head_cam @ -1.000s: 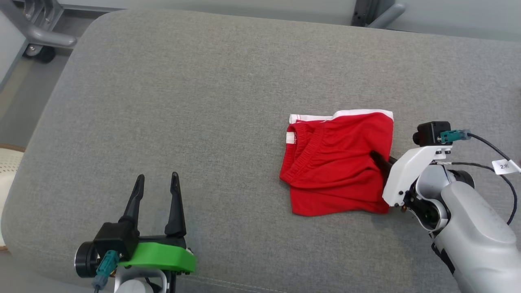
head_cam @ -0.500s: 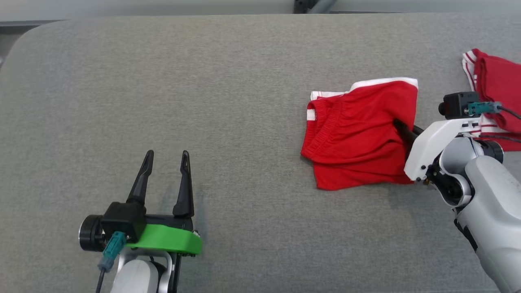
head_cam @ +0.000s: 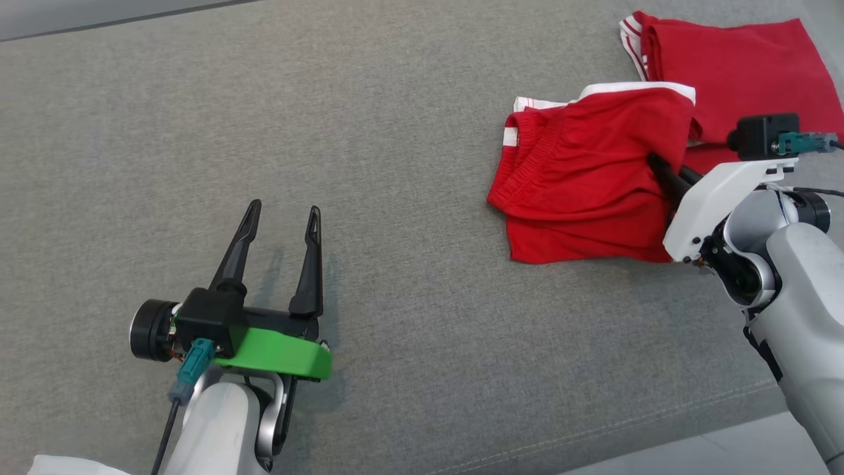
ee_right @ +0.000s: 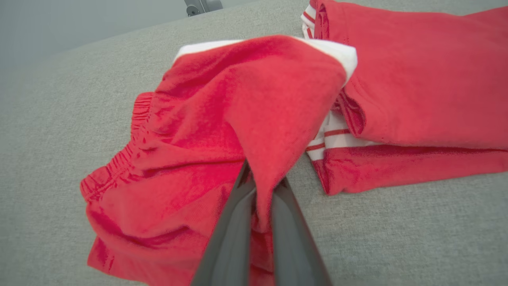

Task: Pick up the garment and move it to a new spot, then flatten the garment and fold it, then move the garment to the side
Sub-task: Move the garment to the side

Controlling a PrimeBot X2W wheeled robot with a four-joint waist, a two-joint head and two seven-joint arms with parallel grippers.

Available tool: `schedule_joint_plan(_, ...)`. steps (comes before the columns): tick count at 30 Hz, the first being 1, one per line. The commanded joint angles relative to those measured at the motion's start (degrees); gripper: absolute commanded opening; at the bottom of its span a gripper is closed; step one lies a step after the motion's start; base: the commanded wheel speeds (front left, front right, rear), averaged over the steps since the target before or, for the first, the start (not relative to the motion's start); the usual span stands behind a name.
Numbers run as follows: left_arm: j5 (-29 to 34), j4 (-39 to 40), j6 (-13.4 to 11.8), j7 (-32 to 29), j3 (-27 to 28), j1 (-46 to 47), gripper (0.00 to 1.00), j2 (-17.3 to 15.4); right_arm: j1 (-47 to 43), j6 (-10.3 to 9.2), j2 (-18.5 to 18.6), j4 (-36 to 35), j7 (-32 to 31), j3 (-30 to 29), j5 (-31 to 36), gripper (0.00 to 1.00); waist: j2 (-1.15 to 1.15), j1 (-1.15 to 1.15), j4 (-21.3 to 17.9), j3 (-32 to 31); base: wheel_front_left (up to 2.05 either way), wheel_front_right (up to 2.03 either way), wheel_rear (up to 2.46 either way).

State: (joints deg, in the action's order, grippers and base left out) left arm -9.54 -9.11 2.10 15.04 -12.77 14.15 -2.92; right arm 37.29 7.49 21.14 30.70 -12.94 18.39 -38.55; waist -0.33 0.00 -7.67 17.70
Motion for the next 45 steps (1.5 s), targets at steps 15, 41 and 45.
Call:
schedule_joint_plan(15, 0.8, -0.9, 0.7, 0.1, 0.5, 0.8, 1.00, -0.2, 8.4, -0.02, 5.2, -2.8, -4.5, 2.2, 2.6, 0.00, 0.33, 0.00, -1.1, 3.0, 0.00, 0.00, 0.00)
schedule_joint_plan(41, 2.2, 0.0, 1.3, 0.1, -0.3, 0.4, 1.00, -0.5, 16.4, -0.02, 19.5, 0.7, -11.6, 3.6, 7.0, 0.00, 0.33, 0.00, 3.7, 4.2, 0.00, 0.00, 0.00)
schedule_joint_plan(45, 2.7, -0.1, 1.5, 0.1, -0.9, 1.1, 1.00, -0.9, 17.9, -0.03, 20.5, 5.4, -8.8, 4.4, 10.0, 0.00, 0.33, 0.00, 4.8, 5.8, 0.00, 0.00, 0.00)
